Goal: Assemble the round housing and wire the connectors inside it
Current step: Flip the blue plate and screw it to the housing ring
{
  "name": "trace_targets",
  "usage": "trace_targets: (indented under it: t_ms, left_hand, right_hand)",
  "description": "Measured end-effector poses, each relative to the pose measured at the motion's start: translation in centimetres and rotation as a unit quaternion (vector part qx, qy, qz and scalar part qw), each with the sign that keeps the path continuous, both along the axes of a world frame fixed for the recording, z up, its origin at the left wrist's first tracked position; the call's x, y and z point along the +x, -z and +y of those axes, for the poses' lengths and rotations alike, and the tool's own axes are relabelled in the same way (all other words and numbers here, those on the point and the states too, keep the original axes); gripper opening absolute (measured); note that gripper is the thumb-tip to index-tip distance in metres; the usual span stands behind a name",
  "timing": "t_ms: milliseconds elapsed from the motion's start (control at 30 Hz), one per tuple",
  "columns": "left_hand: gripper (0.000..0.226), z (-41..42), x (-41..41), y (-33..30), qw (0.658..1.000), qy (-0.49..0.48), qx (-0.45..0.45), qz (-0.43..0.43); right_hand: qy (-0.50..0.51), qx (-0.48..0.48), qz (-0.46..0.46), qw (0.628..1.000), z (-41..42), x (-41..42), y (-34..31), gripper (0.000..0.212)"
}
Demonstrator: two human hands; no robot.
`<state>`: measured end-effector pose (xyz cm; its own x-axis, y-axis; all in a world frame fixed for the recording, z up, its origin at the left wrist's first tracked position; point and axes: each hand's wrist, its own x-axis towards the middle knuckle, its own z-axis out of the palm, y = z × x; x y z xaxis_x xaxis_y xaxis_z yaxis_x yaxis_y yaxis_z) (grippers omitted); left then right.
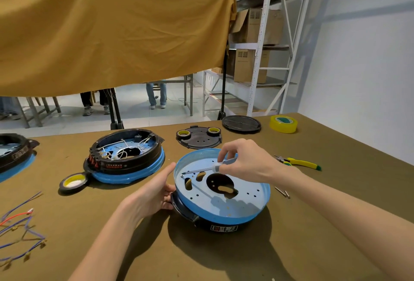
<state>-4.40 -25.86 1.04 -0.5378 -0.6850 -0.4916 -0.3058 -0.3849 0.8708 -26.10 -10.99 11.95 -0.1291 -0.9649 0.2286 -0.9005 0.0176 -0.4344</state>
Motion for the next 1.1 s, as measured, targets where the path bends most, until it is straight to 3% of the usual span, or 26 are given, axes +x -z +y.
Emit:
trace_targets:
  t_ms: [467,633,800,1000,1100]
  left_hand:
    - [0.095,0.0,0.2,0.4,1.0,-0.006,-0.006,0.004]
    - [0.099,0.1,0.4,0.5,1.0,-0.023,0.001,0.02]
    - [0.103,0.1,0.4,0.9,1.0,-0.02,0.013,0.02]
    - [0.105,0.7,0.7,0.9,1.0,-0.013,0.012,0.025]
    - [0.102,1.3,0.7,0.8,0.999,-0.028,-0.003,0.028]
  right_hand:
    - [-0.034,0.031,0.07,0.996,-1.9,0.2,-2.6,0.023]
    - [-0.067,0.088,0.112,0.988,-3.5,1.8,-6.2,0.016]
    - [-0.079,0.08,0.152,0.982,-6.2,3.8,-9.4,0.036]
    - [-0.053,0.079,0.214,0.972,-8.7,5.9,-9.7,0.041]
    - [-0.084,0.126,0.153,0.977,-9.0,6.8,-10.7,0.035]
